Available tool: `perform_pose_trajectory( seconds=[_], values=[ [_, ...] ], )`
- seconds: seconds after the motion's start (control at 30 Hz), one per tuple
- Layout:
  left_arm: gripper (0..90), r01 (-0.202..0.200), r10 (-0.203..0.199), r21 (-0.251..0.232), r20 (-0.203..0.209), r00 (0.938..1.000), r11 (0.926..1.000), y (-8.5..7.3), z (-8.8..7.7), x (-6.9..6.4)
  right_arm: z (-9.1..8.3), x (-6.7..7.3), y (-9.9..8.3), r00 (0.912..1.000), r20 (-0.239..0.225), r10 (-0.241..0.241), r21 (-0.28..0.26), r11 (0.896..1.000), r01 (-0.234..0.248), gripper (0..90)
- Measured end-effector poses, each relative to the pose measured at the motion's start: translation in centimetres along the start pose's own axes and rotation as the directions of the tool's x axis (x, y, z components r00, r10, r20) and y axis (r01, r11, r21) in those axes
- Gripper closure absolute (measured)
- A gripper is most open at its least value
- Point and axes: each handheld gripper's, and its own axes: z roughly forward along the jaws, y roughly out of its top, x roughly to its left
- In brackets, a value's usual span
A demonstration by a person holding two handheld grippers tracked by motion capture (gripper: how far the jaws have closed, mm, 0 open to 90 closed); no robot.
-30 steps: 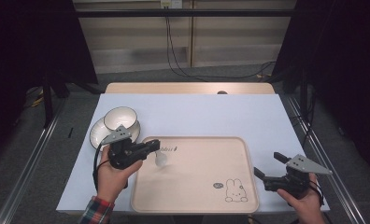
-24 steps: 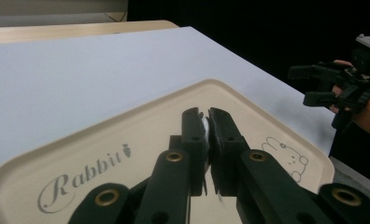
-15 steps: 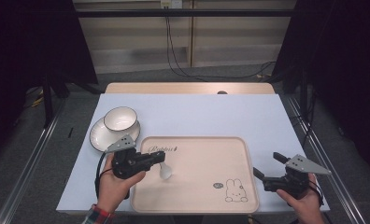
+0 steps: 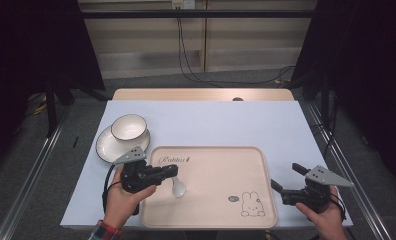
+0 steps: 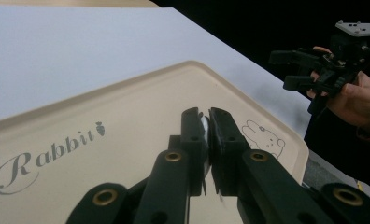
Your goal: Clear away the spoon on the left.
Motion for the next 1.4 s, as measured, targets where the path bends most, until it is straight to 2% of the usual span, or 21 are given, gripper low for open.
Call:
perform_pose_trajectory(
  seconds=[0.17,0.43,0.67,1.13,1.27,1.4],
  values=[
    [83.0,-0.026,0.026,-0.002,-0.023,0.9994,0.9997,0.2,0.6,0.6,0.0,0.0,0.0,1.0000,-0.003,-0.001,0.004,1.000,0.001,3.2],
    [79.6,-0.031,0.030,-0.026,-0.060,0.9978,0.9992,0.1,1.3,1.9,0.1,0.0,0.0,1.0000,-0.004,-0.001,0.005,1.000,0.001,3.2],
    [76.2,-0.044,0.042,-0.015,-0.085,0.9955,0.9989,0.1,2.0,2.9,0.1,0.0,0.0,1.0000,-0.005,-0.004,0.005,1.000,0.004,3.3],
    [70.7,0.000,-0.001,-0.011,-0.115,0.9934,0.9999,-0.6,3.2,4.6,0.1,0.0,-0.1,1.0000,-0.006,-0.001,0.006,1.000,0.001,3.3],
    [69.4,-0.005,0.006,0.004,-0.127,0.9919,1.0000,-0.8,3.3,5.0,0.1,0.0,-0.1,0.9999,-0.010,-0.004,0.009,1.000,0.004,3.3],
    [67.9,0.004,-0.003,0.004,-0.132,0.9912,1.0000,-1.1,3.5,5.3,0.1,0.0,-0.1,0.9999,-0.010,-0.006,0.007,1.000,0.006,3.3]
  ],
)
